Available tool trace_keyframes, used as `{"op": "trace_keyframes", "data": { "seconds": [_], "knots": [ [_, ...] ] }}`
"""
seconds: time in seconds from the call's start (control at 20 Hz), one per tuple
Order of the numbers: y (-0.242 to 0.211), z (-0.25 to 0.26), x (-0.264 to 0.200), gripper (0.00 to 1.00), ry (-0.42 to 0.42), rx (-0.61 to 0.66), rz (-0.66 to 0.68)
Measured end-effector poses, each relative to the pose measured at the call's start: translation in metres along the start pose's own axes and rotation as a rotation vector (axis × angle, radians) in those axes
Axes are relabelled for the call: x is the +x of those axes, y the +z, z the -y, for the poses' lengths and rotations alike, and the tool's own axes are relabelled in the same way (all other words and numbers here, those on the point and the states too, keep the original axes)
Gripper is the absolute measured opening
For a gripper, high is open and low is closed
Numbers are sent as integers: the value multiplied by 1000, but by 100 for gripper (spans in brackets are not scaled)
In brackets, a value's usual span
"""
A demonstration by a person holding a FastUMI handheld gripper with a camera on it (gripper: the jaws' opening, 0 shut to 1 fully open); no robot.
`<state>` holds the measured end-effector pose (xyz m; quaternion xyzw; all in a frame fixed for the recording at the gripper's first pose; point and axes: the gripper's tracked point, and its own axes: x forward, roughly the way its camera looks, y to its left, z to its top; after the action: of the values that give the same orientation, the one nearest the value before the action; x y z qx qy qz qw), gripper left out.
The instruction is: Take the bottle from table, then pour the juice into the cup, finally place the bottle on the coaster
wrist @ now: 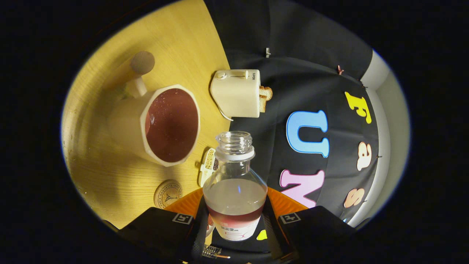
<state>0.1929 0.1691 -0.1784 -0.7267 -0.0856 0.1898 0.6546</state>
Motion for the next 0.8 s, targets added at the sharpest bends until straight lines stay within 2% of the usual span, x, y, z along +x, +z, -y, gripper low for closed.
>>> {"op": "trace_keyframes", "data": {
  "seconds": [0.55,0.8],
  "knots": [
    [3,-2,6,70,52,-201,35],
    [-2,0,5,70,72,-245,33]
  ]
}}
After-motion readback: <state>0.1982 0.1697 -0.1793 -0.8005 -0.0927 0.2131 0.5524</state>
